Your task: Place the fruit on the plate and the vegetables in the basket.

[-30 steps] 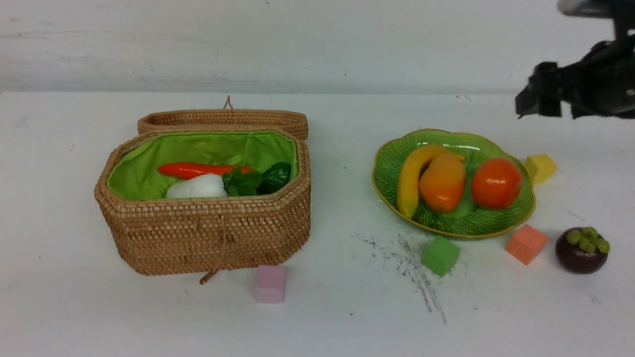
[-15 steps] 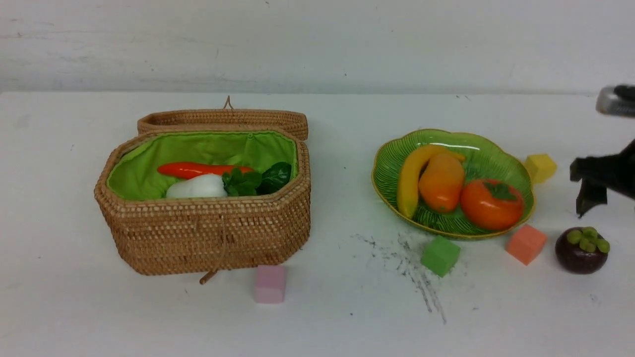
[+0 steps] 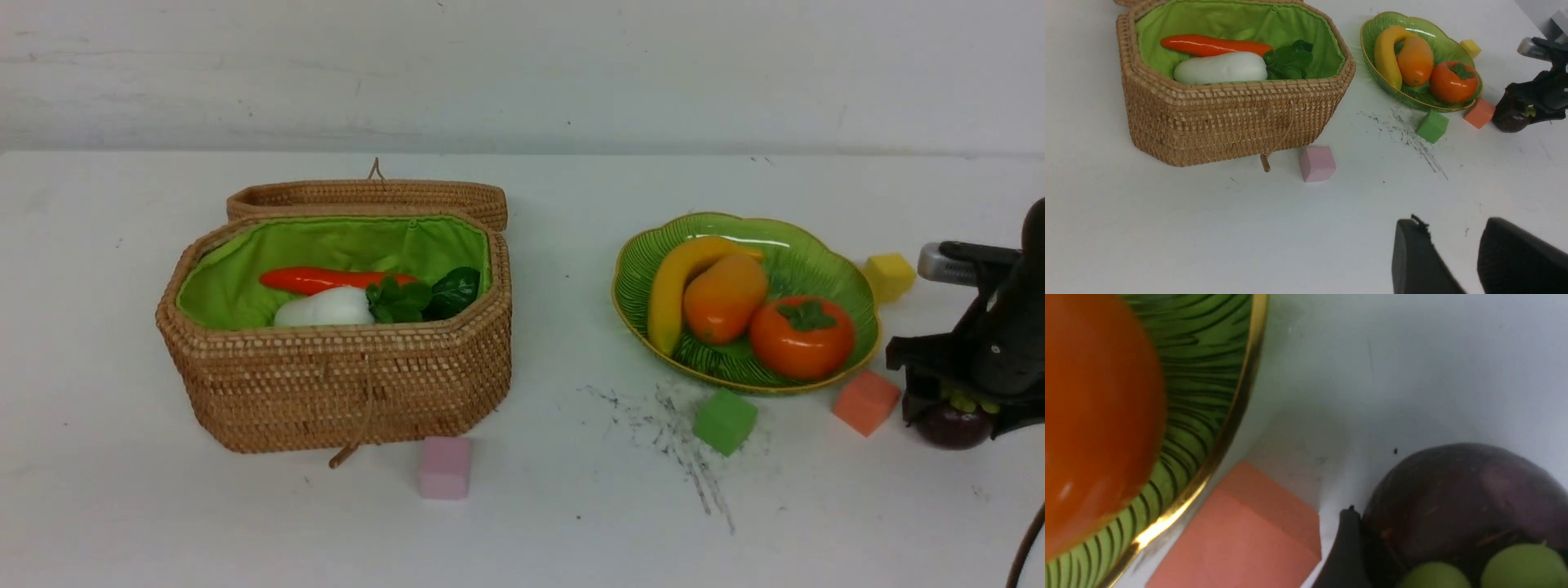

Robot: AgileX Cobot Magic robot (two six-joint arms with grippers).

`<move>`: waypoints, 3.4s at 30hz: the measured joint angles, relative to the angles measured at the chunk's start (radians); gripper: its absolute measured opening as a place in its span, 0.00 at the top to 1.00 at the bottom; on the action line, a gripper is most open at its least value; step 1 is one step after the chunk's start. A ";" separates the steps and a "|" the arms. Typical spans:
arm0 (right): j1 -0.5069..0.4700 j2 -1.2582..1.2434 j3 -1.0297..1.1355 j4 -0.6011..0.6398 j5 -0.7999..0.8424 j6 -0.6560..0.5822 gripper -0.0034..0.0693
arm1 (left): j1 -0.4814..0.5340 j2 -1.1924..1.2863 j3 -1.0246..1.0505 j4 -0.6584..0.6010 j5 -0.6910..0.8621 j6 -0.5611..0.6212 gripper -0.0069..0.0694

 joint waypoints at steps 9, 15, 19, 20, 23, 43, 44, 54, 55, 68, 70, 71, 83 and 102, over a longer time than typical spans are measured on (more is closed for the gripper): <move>0.011 -0.166 -0.200 0.013 -0.148 0.000 0.14 | 0.000 0.000 0.000 0.016 0.000 0.000 0.60; 0.099 -0.116 -0.253 0.109 -0.304 -0.050 0.14 | 0.000 0.000 0.000 0.066 -0.001 0.000 0.60; 0.156 0.016 -0.253 0.113 -0.373 -0.083 0.14 | 0.000 0.000 0.000 0.099 -0.003 0.000 0.60; 0.162 0.046 -0.253 0.113 -0.375 -0.083 0.14 | 0.000 0.000 0.000 0.105 -0.003 0.000 0.60; 0.165 0.117 -0.250 0.113 -0.373 -0.076 0.14 | 0.000 0.000 0.000 0.109 -0.004 0.000 0.60; 0.158 -0.308 -0.249 0.076 0.044 -0.098 0.15 | 0.000 0.000 0.000 0.093 0.104 0.001 0.60; 0.158 -0.367 -0.245 0.077 0.106 -0.098 0.21 | 0.000 0.000 0.000 0.090 0.111 0.001 0.60; 0.158 -0.990 0.354 0.118 0.084 -0.100 0.92 | 0.000 -0.058 0.038 0.034 0.254 0.024 0.60; 0.158 -1.072 0.448 0.125 0.016 -0.100 0.95 | 0.000 -0.081 0.055 0.031 0.254 0.024 0.60; 0.158 -1.602 1.065 0.117 -0.418 -0.102 0.96 | 0.000 -0.247 0.188 -0.135 0.189 -0.142 0.89; 0.158 -1.602 1.068 0.100 -0.423 -0.102 0.96 | 0.000 -0.248 0.189 -0.182 0.164 -0.164 0.93; 0.158 -1.602 1.068 0.096 -0.423 -0.102 0.96 | 0.000 -0.248 0.189 -0.206 0.153 -0.168 0.93; 0.158 -1.602 1.068 0.095 -0.379 -0.102 0.96 | 0.000 -0.248 0.195 -0.258 0.128 -0.179 0.93; 0.158 -1.602 1.068 0.096 -0.356 -0.102 0.96 | 0.181 -0.351 0.381 -0.147 0.037 -0.120 0.92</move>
